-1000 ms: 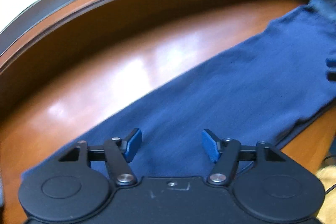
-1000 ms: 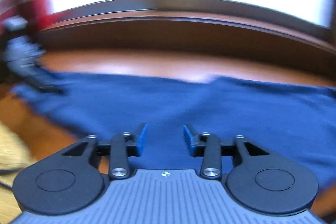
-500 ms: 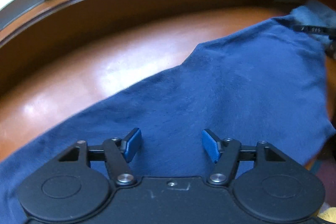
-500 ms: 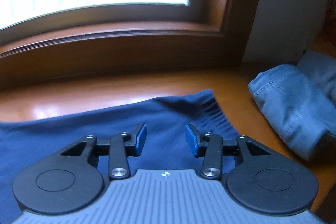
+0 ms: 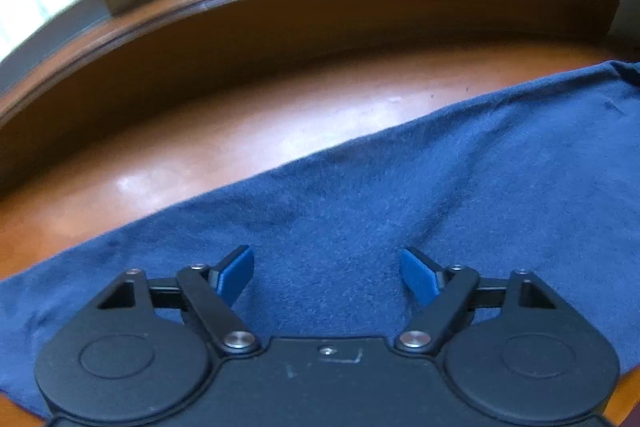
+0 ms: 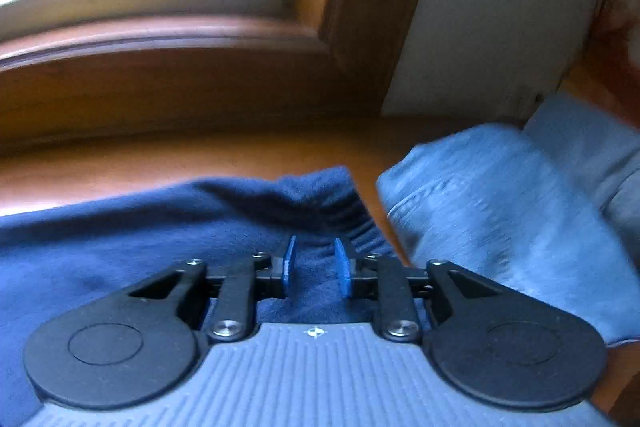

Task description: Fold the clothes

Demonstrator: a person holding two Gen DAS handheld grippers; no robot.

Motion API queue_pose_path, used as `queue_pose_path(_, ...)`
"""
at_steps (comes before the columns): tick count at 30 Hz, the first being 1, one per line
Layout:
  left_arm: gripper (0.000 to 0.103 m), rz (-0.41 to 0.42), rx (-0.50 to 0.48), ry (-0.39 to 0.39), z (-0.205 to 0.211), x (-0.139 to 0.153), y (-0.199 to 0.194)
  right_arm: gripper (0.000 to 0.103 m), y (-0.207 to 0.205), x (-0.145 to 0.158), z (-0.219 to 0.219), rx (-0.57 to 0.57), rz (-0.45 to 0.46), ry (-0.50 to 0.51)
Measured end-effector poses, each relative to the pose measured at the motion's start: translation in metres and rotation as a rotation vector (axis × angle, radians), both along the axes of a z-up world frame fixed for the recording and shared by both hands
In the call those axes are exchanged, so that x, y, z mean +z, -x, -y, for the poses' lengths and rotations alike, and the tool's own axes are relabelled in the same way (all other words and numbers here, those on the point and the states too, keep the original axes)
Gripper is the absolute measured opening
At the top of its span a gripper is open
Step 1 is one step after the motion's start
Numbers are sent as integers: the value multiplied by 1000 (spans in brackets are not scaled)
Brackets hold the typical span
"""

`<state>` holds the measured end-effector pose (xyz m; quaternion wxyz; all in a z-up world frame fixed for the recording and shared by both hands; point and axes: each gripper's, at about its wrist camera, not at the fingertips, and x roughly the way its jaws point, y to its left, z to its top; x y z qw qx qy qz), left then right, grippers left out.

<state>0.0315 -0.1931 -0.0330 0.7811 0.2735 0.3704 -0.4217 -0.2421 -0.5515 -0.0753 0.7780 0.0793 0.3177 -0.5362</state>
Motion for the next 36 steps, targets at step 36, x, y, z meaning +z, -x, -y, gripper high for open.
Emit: queue_pose_path(36, 78, -21, 213, 141, -227, 19, -117, 18, -210, 1, -368, 959, 162, -475)
